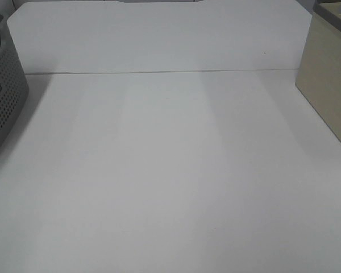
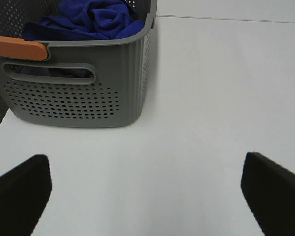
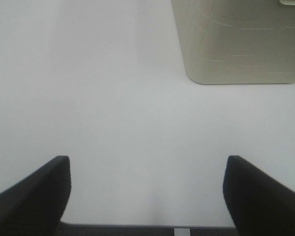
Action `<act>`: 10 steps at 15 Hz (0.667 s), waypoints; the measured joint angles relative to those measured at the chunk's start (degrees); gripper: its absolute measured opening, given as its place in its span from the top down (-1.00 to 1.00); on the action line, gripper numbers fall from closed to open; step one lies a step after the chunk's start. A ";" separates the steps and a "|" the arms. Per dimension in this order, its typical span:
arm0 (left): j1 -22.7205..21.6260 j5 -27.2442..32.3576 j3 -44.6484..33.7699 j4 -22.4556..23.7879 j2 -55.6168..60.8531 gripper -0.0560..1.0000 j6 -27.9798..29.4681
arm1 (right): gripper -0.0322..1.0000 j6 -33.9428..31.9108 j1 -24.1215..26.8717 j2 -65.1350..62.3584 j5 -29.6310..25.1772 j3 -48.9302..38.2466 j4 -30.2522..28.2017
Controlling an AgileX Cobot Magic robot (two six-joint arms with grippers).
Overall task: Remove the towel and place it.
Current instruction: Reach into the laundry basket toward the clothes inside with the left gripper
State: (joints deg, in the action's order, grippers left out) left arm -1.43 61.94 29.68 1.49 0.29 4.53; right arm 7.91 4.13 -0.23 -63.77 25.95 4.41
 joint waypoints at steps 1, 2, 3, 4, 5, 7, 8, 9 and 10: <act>0.00 0.00 0.00 0.00 0.00 -0.98 0.00 | -0.60 0.00 0.00 0.00 0.00 0.00 0.00; 0.00 0.00 0.00 0.00 0.00 -0.98 0.00 | -0.60 0.00 0.00 0.00 0.00 0.00 0.00; 0.00 0.00 0.00 0.00 0.00 -0.98 0.00 | -0.60 0.00 0.00 0.00 0.00 0.00 0.00; 0.00 0.00 0.00 0.00 0.00 -0.98 0.00 | -0.60 0.00 0.00 0.00 0.00 0.00 0.00; 0.00 0.00 0.00 0.00 0.00 -0.98 0.00 | -0.60 0.00 0.00 0.00 0.00 0.00 0.00; 0.00 0.00 0.00 0.00 0.00 -0.98 0.00 | -0.60 0.00 0.00 0.00 0.00 0.00 0.00; 0.00 0.00 0.00 0.00 0.00 -0.98 0.00 | -0.60 0.00 0.00 0.00 0.00 0.00 0.00; 0.00 0.00 0.00 0.00 0.00 -0.98 0.00 | -0.60 0.00 0.00 0.00 0.00 0.00 0.00; 0.00 0.00 0.00 0.00 0.00 -0.98 0.00 | -0.60 0.00 0.00 0.00 0.00 0.00 0.00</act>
State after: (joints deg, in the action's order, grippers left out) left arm -1.43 61.94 29.68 1.49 0.29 4.53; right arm 7.91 4.13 -0.23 -63.77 25.95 4.41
